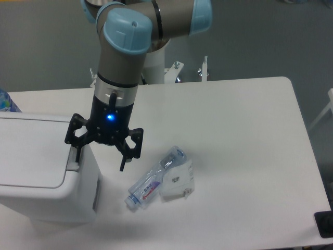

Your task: Open the trash can

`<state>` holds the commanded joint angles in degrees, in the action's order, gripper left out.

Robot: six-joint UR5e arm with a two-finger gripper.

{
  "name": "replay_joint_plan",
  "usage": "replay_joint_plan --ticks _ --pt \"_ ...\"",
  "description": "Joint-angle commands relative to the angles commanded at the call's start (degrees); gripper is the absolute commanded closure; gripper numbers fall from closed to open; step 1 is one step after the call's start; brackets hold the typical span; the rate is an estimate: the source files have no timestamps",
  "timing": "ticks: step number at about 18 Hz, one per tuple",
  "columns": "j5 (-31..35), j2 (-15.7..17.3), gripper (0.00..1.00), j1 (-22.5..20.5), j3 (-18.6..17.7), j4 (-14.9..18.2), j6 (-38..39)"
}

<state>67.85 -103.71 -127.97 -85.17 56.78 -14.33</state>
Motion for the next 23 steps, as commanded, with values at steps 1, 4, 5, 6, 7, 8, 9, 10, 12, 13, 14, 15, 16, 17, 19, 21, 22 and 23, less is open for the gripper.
replay_joint_plan --ticks 1,4,5,6,7,8,9,10,12,13,14,15,16,17,19,21,22,23 --pt "-0.1 0.0 0.00 0.0 -0.1 0.0 0.0" --pt "-0.1 0.0 0.00 0.0 -0.1 0.0 0.0" --pt "-0.1 0.0 0.00 0.0 -0.1 0.0 0.0" --pt "-0.1 0.1 0.00 0.0 0.0 0.0 0.0" --pt "-0.3 0.2 0.00 0.0 0.2 0.0 0.0" --pt "-0.3 0.4 0.00 0.0 0.3 0.0 0.0" --pt "-0.3 0.6 0.00 0.0 0.5 0.0 0.0" --pt "-0.3 0.7 0.00 -0.2 0.8 0.0 -0.2" --pt "-0.1 0.7 0.00 -1.1 1.2 -0.1 -1.1" --pt "-0.1 0.7 0.00 -2.0 1.5 -0.3 -1.3" --pt "0.0 0.6 0.00 -3.2 1.7 -0.5 -2.2" --pt "0.3 0.4 0.00 -3.7 1.8 -0.5 -4.1" --pt "1.6 0.2 0.00 -4.2 1.6 -0.5 -7.1" --pt "4.2 0.1 0.00 -5.7 1.2 -0.5 -10.4" --pt "9.5 -1.1 0.00 -7.0 1.1 -0.5 -15.6" --pt "12.7 -3.2 0.00 -9.0 1.1 -1.7 -18.3" --pt "13.8 -4.1 0.00 -10.3 1.1 -2.5 -19.6" --pt "14.1 -4.7 0.00 -11.8 1.1 -2.8 -21.4"
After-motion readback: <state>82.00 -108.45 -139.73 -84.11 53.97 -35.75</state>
